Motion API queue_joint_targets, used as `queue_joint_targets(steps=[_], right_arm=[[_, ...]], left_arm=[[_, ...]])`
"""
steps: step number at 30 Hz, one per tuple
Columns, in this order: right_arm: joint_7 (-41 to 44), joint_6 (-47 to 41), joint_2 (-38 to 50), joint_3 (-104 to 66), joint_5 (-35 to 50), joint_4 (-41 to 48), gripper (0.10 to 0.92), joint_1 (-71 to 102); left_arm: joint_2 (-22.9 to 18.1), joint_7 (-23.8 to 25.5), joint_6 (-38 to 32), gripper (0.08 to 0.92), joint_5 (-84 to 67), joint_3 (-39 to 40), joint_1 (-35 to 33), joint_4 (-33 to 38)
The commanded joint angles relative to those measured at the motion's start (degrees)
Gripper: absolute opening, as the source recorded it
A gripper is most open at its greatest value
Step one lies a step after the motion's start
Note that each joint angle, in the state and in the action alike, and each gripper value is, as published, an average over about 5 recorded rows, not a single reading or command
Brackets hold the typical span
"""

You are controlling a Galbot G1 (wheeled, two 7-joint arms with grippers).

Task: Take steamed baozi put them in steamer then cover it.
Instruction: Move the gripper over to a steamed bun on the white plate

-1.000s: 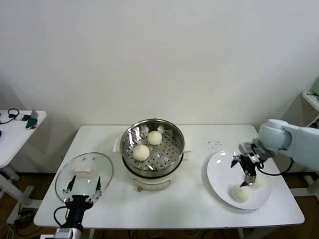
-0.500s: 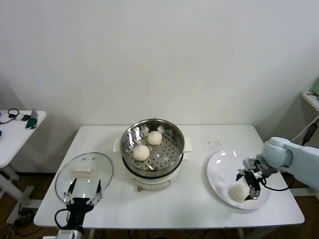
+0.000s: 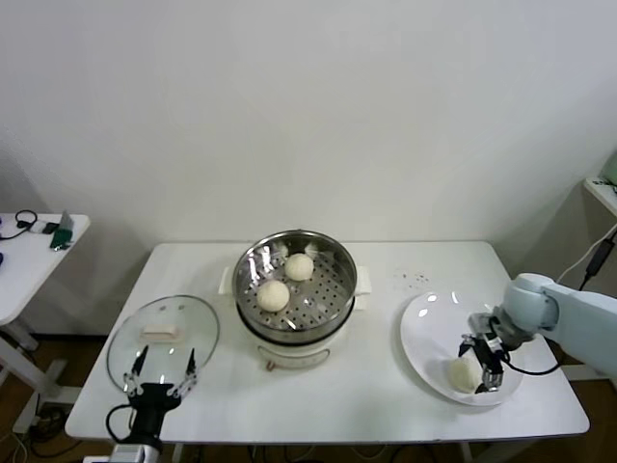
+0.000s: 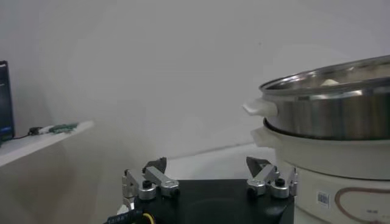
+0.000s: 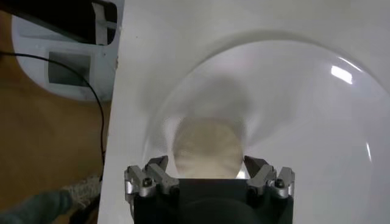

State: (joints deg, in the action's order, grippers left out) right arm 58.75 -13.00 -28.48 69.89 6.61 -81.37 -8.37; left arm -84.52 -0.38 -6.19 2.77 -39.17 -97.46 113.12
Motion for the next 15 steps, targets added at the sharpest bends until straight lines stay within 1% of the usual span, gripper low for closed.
queue_joint_targets(steps=[1, 8, 15], right_arm=[[0.1, 0.1, -1.2, -0.6, -0.5, 1.4, 0.801, 0.8], [0.6, 0.2, -1.5, 0.2, -0.3, 1.6, 0.717, -0.2], [1.0, 2.0, -1.5, 2.9, 0.6, 1.2, 0.696, -5.0]], left_arm=[[0.2, 0.0, 0.1, 0.823, 0.1, 0.1, 0.0, 0.0], [0.2, 0.0, 0.1, 0.823, 0.1, 0.0, -0.1, 0.1], [0.1, 0.0, 0.1, 0.823, 0.1, 0.2, 0.0, 0.1]])
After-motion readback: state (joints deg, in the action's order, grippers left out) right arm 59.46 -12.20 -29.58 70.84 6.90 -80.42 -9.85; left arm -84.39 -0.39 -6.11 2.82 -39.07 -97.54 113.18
